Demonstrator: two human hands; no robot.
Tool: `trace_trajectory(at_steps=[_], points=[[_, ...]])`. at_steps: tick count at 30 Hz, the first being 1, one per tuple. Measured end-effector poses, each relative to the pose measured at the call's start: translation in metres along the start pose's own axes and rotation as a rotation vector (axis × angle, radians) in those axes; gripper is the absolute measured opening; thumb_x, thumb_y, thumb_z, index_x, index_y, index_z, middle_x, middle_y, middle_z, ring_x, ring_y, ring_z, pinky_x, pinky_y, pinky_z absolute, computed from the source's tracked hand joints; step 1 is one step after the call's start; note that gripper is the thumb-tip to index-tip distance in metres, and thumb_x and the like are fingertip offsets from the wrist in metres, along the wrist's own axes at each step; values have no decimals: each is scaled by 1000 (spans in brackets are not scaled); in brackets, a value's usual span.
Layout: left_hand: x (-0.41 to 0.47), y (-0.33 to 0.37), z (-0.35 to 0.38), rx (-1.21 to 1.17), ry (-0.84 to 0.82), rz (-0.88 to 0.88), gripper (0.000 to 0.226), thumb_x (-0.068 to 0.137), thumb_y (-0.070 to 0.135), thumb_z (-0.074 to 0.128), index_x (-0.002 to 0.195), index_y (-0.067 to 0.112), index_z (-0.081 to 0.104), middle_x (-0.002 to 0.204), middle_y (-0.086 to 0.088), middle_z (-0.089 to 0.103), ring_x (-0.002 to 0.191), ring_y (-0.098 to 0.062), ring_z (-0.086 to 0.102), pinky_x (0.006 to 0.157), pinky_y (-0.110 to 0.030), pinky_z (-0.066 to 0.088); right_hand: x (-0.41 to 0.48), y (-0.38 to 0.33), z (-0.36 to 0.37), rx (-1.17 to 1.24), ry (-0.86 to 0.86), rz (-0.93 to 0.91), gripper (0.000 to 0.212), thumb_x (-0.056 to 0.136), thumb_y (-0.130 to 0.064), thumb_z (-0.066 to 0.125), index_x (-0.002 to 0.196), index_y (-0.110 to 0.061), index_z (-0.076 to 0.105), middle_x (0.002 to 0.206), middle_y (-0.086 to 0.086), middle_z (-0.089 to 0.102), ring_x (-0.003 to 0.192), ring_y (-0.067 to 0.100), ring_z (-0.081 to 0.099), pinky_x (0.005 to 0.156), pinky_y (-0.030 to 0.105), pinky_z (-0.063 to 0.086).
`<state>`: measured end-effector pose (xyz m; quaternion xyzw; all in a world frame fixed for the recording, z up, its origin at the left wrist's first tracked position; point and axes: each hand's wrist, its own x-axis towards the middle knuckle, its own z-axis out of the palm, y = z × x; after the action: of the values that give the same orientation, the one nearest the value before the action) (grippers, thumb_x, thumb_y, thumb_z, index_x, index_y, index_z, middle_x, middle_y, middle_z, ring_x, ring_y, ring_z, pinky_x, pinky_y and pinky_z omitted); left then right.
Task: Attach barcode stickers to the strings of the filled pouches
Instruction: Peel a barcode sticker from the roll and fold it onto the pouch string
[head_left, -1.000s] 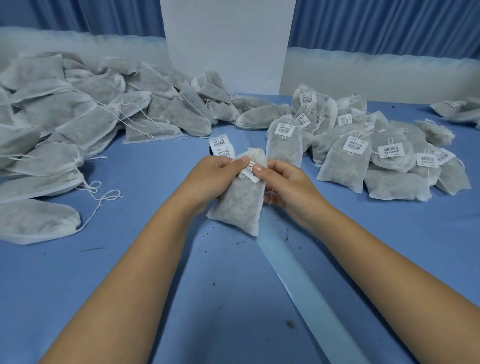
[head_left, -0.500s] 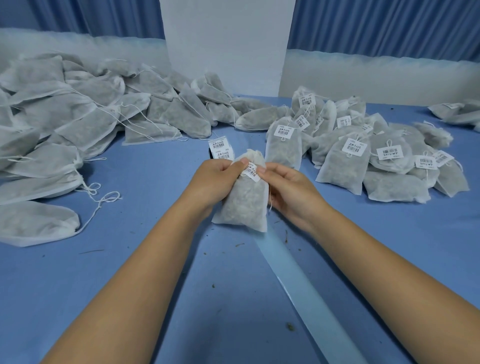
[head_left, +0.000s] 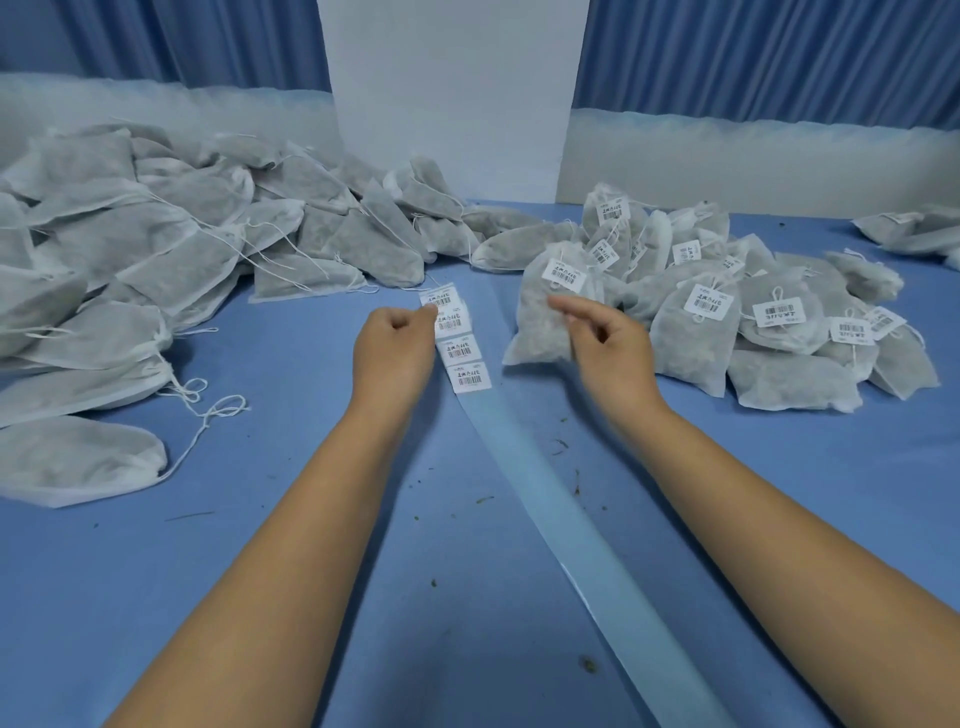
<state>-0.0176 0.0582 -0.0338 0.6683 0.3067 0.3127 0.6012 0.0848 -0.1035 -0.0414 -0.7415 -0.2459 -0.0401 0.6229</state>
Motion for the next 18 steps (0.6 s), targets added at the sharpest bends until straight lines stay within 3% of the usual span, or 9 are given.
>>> trace_trajectory(at_steps=[2, 4, 6, 7, 9, 11, 13, 15, 18], points=[[2, -3, 0, 29, -15, -2, 21, 93, 19, 55, 74, 17, 46, 77, -9, 46, 73, -18, 43, 66, -34, 36, 10, 3, 6, -74, -32, 15, 32, 97, -4, 48, 116, -15, 71, 108, -10, 69, 88, -15, 55, 86, 4, 41], [4, -5, 0, 60, -43, -2, 27, 91, 14, 54, 68, 14, 42, 70, -9, 40, 68, -19, 35, 67, -34, 31, 18, 8, 15, -168, -108, 25, 33, 94, -10, 53, 123, -17, 68, 109, -7, 63, 87, -16, 52, 87, 5, 38], [7, -7, 0, 116, -53, -3, 26, 92, 14, 54, 67, 12, 45, 66, -10, 42, 63, -20, 35, 63, -32, 32, 26, 14, 23, -309, -192, 27, 38, 91, -17, 58, 129, -20, 64, 112, -5, 54, 97, -3, 49, 94, 15, 36], [8, -8, 0, 156, -47, -9, 24, 92, 15, 56, 69, 14, 48, 66, -7, 47, 61, -21, 39, 61, -30, 35, 29, 16, 26, -381, -224, 10, 36, 91, -18, 58, 126, -20, 64, 111, -2, 51, 101, 5, 46, 93, 18, 34], [12, -11, 0, 207, -32, -26, 23, 93, 17, 58, 72, 20, 49, 70, 5, 54, 61, -14, 47, 59, -28, 39, 37, 19, 32, -495, -242, -73, 14, 91, -16, 56, 103, -20, 64, 97, 7, 51, 96, 16, 43, 78, 23, 31], [14, -15, 0, 249, -43, -34, 15, 93, 18, 60, 81, 22, 51, 78, 9, 55, 69, -11, 52, 62, -27, 42, 43, 23, 34, -575, -210, -115, 7, 93, -13, 52, 87, -11, 56, 85, 18, 50, 90, 26, 44, 68, 28, 26], [16, -18, -1, 294, -53, -39, 6, 93, 18, 60, 93, 19, 54, 85, 9, 56, 81, -15, 55, 71, -28, 44, 50, 29, 30, -633, -133, -94, 11, 94, -10, 48, 87, -4, 55, 91, 25, 55, 94, 32, 48, 69, 32, 27], [19, -20, -3, 315, -51, -42, 8, 92, 18, 61, 99, 17, 56, 90, 7, 57, 88, -17, 56, 79, -27, 44, 58, 35, 21, -706, -32, -46, 16, 95, -10, 45, 93, -1, 58, 102, 28, 56, 102, 36, 49, 76, 36, 32], [22, -22, -5, 319, -51, -34, 5, 92, 17, 61, 94, 19, 57, 83, 11, 55, 85, -16, 55, 74, -27, 43, 66, 42, 6, -780, 66, 3, 28, 96, -14, 45, 115, -1, 63, 117, 27, 55, 111, 38, 49, 86, 36, 37]])
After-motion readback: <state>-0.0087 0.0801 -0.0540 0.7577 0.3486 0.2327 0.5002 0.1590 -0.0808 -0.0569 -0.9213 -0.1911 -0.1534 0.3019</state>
